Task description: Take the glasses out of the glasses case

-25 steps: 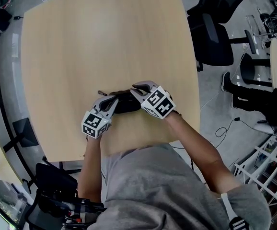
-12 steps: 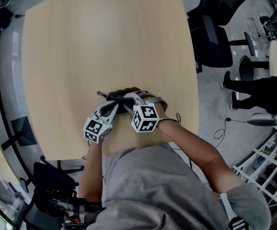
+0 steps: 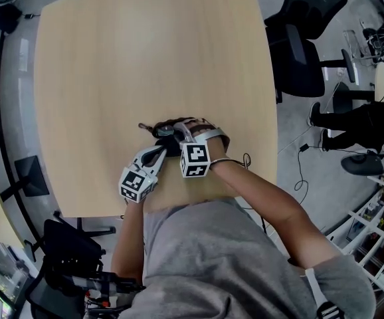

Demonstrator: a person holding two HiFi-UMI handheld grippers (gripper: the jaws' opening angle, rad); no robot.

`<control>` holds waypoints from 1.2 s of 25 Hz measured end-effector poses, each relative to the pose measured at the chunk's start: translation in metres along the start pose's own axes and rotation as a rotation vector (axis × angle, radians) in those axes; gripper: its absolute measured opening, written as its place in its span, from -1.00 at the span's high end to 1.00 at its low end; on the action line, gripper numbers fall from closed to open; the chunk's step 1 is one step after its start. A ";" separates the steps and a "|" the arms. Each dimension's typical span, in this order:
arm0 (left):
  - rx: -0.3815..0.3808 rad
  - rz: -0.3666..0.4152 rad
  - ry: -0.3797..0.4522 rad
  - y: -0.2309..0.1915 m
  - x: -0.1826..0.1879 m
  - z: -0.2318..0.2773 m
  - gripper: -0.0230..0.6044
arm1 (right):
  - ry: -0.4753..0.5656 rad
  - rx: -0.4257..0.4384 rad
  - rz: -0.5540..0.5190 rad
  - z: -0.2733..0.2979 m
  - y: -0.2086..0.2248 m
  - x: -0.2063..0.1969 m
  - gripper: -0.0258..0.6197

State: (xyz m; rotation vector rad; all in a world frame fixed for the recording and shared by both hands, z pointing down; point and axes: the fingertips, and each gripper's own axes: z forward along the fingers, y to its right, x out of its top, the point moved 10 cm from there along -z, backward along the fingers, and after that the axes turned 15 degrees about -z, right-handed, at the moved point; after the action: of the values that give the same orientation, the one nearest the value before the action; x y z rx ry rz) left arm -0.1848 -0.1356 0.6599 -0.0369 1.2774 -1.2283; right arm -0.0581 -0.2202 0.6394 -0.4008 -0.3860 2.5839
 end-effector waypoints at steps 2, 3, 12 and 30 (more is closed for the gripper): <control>-0.001 0.003 0.004 0.006 -0.002 0.007 0.91 | -0.020 -0.023 0.003 -0.006 0.001 -0.010 0.62; -0.004 0.006 0.008 0.009 -0.001 0.011 0.91 | -0.028 -0.031 0.008 -0.008 0.001 -0.016 0.62; 0.025 0.012 0.000 -0.004 -0.002 -0.002 0.91 | -0.012 -0.031 0.071 -0.004 0.001 -0.002 0.78; 0.022 0.046 0.010 0.017 0.007 -0.013 0.91 | 0.065 -0.176 0.209 -0.083 0.003 -0.009 0.79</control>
State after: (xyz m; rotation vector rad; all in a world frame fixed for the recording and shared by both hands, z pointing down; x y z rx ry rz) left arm -0.1841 -0.1253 0.6397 0.0144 1.2666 -1.2043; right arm -0.0233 -0.2105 0.5645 -0.6153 -0.5791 2.7385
